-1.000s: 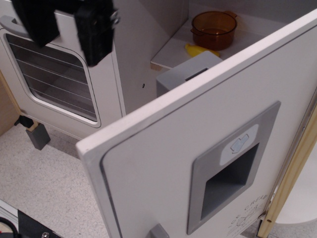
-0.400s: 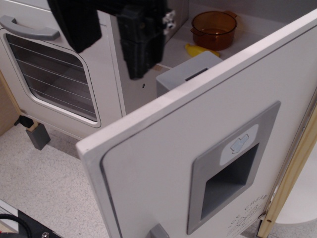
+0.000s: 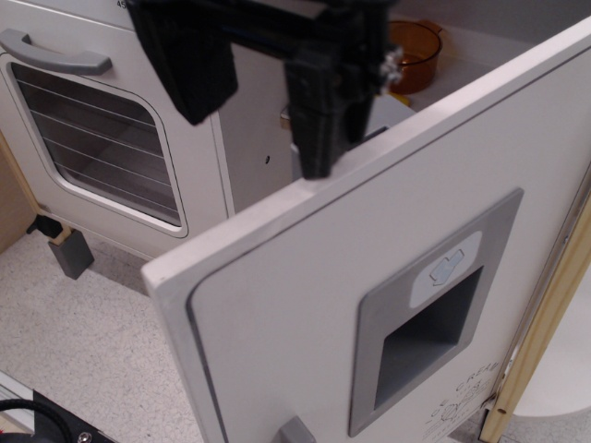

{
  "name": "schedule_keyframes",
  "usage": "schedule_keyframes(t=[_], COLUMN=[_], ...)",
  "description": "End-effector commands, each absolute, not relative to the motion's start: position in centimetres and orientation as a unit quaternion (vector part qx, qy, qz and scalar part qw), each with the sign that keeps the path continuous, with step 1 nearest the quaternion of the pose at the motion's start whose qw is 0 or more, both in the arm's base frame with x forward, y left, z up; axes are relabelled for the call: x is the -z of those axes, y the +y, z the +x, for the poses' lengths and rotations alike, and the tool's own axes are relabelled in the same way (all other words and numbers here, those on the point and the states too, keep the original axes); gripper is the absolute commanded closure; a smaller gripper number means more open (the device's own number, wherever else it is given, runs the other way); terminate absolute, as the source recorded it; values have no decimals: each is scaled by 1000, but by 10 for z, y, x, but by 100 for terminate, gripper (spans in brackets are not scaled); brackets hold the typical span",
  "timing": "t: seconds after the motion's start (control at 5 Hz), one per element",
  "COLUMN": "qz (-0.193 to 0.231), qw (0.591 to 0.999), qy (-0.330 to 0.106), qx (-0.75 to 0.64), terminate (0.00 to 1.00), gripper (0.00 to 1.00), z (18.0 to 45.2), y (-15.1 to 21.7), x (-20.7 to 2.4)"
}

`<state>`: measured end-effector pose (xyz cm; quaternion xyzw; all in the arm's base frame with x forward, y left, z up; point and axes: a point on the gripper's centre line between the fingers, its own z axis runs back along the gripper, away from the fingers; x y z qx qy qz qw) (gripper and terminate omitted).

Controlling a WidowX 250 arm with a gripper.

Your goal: Close fridge

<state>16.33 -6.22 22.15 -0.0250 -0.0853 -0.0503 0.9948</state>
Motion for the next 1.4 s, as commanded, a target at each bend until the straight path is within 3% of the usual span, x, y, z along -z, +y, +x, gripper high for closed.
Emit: schedule_keyframes(t=[0.0,0.6,0.8,1.2], qz=[11,40,57,79], qw=[995,992,992,990], qy=[-94,-117,-104,-103], qx=[31,-36,-52,-59], terminate=[0,0,0,0], gripper=[0,0,0,0], z=[167,193,207,208], y=[-69,-22,-5,5], x=[-206,-212,-215,-230])
